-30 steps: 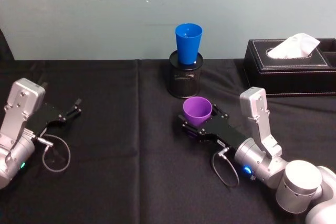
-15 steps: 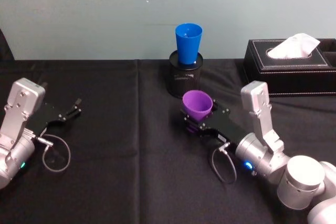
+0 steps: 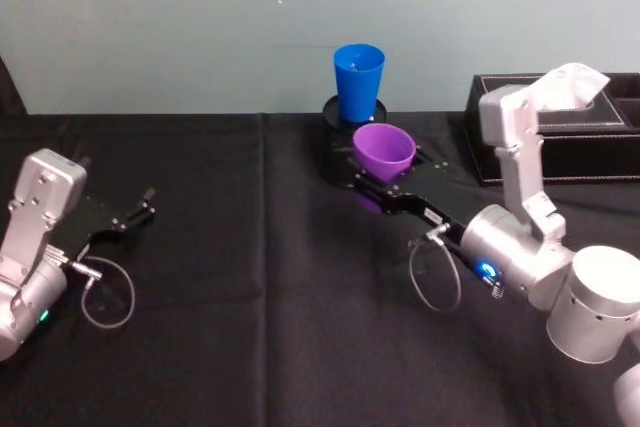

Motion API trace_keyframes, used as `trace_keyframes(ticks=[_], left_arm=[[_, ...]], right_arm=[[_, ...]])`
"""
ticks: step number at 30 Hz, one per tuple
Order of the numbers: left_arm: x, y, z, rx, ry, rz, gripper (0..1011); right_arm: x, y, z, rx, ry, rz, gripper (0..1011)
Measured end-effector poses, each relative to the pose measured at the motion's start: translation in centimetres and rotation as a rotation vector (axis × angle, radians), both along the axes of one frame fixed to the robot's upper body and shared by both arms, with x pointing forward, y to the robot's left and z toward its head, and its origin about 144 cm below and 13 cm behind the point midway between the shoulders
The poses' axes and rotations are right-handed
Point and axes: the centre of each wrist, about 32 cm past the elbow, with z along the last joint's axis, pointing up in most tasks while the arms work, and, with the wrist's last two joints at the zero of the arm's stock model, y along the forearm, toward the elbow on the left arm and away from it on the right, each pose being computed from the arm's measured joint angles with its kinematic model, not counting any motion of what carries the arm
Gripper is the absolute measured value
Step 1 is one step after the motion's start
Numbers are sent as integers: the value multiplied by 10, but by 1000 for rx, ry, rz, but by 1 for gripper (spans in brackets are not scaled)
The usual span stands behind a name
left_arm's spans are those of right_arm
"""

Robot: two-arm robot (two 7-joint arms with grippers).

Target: Pick up one cup with a gripper and tap it against the other cup.

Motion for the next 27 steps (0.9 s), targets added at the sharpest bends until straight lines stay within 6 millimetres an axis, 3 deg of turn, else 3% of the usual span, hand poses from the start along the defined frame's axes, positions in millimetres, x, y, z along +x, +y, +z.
trace_keyframes(ticks=[4, 8, 27], left_arm=[[0, 0, 0, 0, 0, 0, 1000], [0, 0, 0, 0, 0, 0, 1000], [0, 0, 0, 0, 0, 0, 1000]], right_arm=[[-3, 0, 20, 13, 28, -3, 731], [-4, 0, 28, 13, 39, -3, 731], [-3, 0, 24, 12, 35, -3, 731]])
